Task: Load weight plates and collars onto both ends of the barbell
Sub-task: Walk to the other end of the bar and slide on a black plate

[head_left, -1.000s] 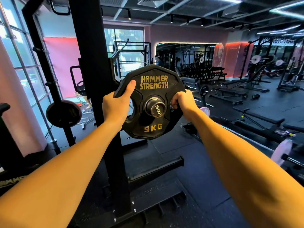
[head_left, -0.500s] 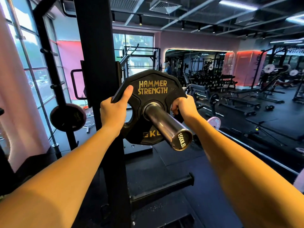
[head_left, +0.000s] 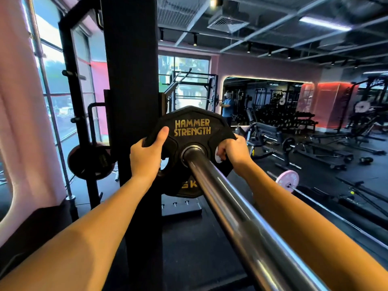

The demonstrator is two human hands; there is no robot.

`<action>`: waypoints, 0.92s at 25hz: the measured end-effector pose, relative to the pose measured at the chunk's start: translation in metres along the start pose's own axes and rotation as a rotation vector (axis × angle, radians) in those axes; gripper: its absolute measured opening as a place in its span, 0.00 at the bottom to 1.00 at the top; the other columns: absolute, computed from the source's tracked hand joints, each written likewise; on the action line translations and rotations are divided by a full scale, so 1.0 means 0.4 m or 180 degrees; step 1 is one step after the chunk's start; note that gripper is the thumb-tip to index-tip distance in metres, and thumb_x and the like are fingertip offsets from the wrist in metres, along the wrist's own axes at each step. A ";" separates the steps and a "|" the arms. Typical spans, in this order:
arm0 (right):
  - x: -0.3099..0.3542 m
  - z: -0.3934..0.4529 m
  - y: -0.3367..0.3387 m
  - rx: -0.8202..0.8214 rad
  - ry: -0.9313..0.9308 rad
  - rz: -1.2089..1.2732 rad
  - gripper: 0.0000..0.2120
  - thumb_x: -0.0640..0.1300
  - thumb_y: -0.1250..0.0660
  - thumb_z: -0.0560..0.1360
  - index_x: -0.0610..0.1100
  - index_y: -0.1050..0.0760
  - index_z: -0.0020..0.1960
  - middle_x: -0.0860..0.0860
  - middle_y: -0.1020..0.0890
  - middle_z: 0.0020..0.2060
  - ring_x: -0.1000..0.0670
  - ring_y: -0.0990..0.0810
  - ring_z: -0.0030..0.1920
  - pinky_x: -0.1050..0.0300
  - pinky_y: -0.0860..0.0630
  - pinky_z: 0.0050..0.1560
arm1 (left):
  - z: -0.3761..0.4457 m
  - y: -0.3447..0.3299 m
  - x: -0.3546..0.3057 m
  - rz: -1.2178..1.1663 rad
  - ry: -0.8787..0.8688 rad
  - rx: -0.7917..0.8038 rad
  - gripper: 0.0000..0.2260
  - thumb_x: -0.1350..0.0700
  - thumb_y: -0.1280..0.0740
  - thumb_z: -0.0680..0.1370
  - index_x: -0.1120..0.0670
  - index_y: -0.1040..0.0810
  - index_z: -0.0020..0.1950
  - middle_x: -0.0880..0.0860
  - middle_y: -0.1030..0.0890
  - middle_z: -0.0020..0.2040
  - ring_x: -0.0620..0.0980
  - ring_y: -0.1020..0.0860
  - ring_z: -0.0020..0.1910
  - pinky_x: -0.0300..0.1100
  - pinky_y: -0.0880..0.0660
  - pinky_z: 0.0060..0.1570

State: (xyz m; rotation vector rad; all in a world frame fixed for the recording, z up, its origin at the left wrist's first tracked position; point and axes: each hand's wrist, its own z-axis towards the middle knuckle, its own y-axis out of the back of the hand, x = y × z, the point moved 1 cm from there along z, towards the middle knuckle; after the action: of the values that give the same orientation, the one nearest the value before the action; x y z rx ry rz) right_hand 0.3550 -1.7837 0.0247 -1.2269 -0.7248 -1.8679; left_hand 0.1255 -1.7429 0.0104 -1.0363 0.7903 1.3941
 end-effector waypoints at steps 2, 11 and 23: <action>-0.021 0.052 -0.029 -0.0010 -0.0025 -0.0005 0.05 0.33 0.39 0.50 0.42 0.30 0.21 0.43 0.31 0.20 0.49 0.36 0.20 0.64 0.38 0.23 | 0.057 -0.015 0.018 -0.0001 0.0022 0.0038 0.23 0.20 0.32 0.57 0.40 0.22 0.26 0.42 0.25 0.22 0.42 0.27 0.25 0.43 0.29 0.32; -0.058 0.132 -0.052 0.0155 -0.0008 0.0030 0.03 0.35 0.38 0.49 0.41 0.28 0.21 0.42 0.30 0.20 0.49 0.35 0.20 0.60 0.36 0.24 | 0.107 -0.019 0.043 0.0116 -0.0030 0.0068 0.27 0.22 0.31 0.61 0.45 0.21 0.31 0.44 0.24 0.24 0.43 0.25 0.24 0.42 0.29 0.28; 0.007 0.015 0.042 0.0800 -0.0394 -0.0923 0.17 0.38 0.29 0.68 0.47 0.29 0.54 0.51 0.21 0.41 0.48 0.22 0.43 0.55 0.26 0.42 | -0.015 0.087 -0.135 0.1813 0.0746 0.0565 0.32 0.37 0.28 0.73 0.45 0.33 0.73 0.51 0.23 0.64 0.53 0.21 0.60 0.53 0.20 0.55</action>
State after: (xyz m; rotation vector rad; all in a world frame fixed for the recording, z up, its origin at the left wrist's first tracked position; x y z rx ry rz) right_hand 0.3713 -1.7887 0.0304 -1.1278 -1.2212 -1.8683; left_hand 0.0886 -1.7730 0.0540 -0.8780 1.4370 1.6510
